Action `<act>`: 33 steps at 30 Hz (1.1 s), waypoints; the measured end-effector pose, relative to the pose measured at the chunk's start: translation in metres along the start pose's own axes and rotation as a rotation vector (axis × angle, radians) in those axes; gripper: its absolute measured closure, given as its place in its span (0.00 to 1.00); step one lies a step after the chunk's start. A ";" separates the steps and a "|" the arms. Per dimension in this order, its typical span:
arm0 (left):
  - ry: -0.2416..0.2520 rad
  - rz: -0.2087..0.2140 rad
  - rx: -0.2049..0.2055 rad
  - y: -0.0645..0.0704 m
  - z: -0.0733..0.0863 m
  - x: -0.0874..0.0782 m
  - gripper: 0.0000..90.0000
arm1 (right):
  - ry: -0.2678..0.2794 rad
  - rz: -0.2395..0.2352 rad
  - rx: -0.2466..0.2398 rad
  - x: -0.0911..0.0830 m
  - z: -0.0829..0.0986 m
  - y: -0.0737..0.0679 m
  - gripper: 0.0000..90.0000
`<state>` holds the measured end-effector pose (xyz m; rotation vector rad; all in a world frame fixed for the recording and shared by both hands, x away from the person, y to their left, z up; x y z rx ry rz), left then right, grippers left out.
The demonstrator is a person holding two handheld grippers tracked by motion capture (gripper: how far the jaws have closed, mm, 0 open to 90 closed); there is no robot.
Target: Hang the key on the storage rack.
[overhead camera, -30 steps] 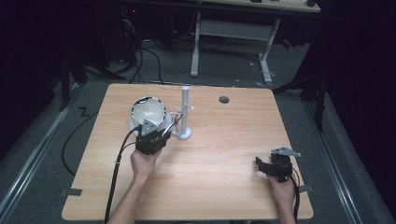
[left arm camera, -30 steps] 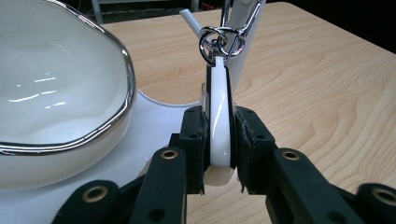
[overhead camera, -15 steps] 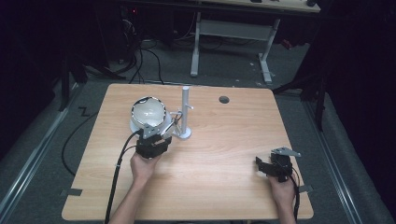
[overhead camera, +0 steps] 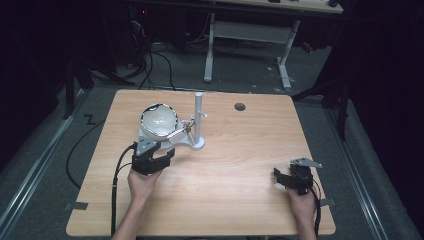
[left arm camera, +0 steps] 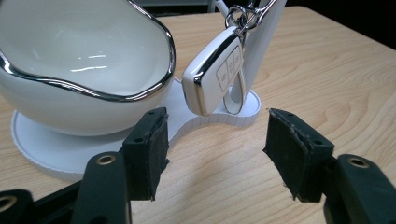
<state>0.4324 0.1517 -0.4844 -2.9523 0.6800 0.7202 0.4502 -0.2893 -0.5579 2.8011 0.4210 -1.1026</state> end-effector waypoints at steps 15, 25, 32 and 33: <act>0.049 -0.060 -0.060 -0.027 0.008 -0.036 0.40 | 0.000 0.001 0.001 0.000 0.000 0.000 0.32; 0.049 -0.104 -0.093 -0.044 0.021 -0.054 0.38 | -0.001 0.002 0.000 0.000 0.000 0.000 0.32; 0.044 -0.121 -0.101 -0.050 0.023 -0.058 0.37 | -0.001 0.002 0.001 0.000 0.000 0.000 0.32; 0.041 -0.124 -0.103 -0.051 0.023 -0.058 0.37 | -0.001 0.002 0.001 0.000 0.000 0.000 0.32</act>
Point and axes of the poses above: each handheld gripper's, and its own axes: x roughly forward along the jaws, z roughly out of its underside, y roughly to its right, the point moved 8 cm from there along x, roughly forward along the jaws, and after that the axes turned 2 degrees about x, right-handed, at the moved point
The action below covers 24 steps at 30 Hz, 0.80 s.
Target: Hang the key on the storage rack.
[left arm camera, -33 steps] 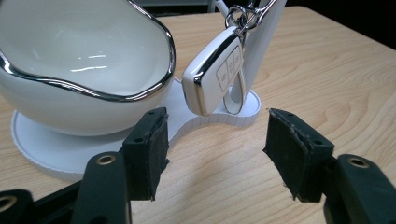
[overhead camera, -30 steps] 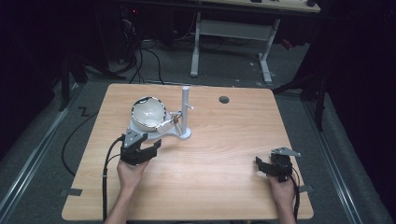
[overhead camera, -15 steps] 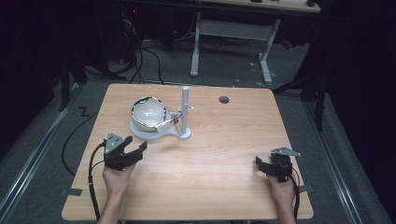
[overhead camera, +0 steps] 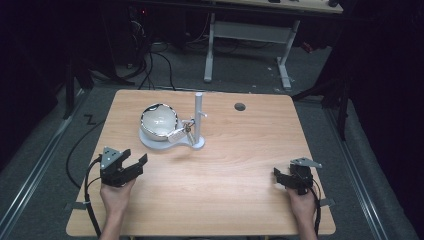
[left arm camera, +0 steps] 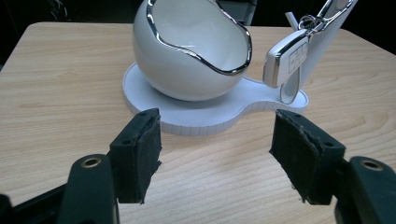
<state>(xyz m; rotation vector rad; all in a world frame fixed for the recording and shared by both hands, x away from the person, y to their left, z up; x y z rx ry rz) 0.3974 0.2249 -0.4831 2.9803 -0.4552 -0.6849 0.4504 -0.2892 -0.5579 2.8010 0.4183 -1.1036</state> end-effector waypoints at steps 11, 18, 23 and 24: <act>-0.025 -0.041 -0.020 -0.015 0.008 -0.004 0.33 | 0.000 0.000 0.000 0.000 0.000 0.000 0.32; -0.043 -0.057 -0.028 -0.019 0.016 -0.001 0.32 | 0.000 0.000 0.001 0.000 0.000 0.000 0.32; -0.052 -0.087 -0.035 -0.023 0.025 0.002 0.32 | 0.000 0.000 0.000 0.000 0.000 0.000 0.32; -0.056 -0.093 -0.036 -0.024 0.027 0.003 0.32 | 0.000 0.000 0.001 0.000 0.000 0.000 0.32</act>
Point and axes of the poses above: each handheld gripper's, and its own axes: x roughly forward along the jaws, z roughly out of its underside, y roughly to its right, the point moved 8 cm from there along x, roughly forward along the jaws, and after that the axes turned 2 degrees about x, right-handed, at the moved point
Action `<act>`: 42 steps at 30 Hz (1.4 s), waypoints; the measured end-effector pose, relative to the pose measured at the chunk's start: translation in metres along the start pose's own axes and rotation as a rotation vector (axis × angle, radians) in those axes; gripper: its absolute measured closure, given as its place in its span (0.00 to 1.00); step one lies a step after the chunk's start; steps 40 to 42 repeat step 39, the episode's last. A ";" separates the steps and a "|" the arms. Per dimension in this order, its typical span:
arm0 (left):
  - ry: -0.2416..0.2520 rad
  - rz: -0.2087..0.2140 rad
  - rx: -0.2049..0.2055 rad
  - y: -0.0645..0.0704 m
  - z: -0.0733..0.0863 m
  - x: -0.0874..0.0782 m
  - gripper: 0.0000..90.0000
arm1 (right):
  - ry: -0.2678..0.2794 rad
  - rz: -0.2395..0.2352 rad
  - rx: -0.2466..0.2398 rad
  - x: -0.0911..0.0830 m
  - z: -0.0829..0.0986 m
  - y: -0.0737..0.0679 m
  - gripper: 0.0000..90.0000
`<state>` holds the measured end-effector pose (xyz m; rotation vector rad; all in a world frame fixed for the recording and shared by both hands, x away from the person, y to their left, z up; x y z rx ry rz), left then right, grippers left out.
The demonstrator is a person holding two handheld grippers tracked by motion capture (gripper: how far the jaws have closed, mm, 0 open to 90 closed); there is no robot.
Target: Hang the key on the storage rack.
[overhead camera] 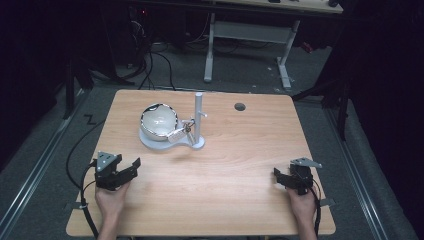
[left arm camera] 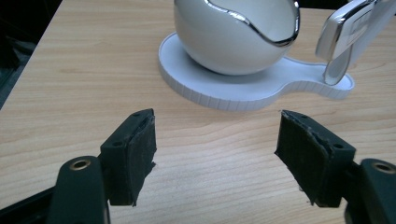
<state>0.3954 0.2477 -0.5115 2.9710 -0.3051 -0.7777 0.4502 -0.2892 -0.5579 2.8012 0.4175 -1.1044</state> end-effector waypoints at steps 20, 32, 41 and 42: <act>-0.120 -0.046 -0.049 -0.012 0.032 0.026 0.27 | 0.002 0.000 0.000 0.000 0.000 0.000 0.32; -0.224 -0.126 0.099 -0.004 0.038 0.036 0.23 | 0.002 0.000 0.000 0.000 0.000 0.000 0.32; -0.231 -0.117 0.066 -0.003 0.039 0.037 0.22 | 0.002 0.000 0.000 0.000 0.000 0.000 0.32; -0.231 -0.117 0.066 -0.003 0.039 0.037 0.22 | 0.002 0.000 0.000 0.000 0.000 0.000 0.32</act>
Point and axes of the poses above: each handheld gripper's, and its own axes: x roughly forward along the jaws, z roughly out of its underside, y roughly to its right, the point moved 8 cm from there along x, roughly forward along the jaws, and after that the axes turned 2 degrees about x, right-handed, at the moved point
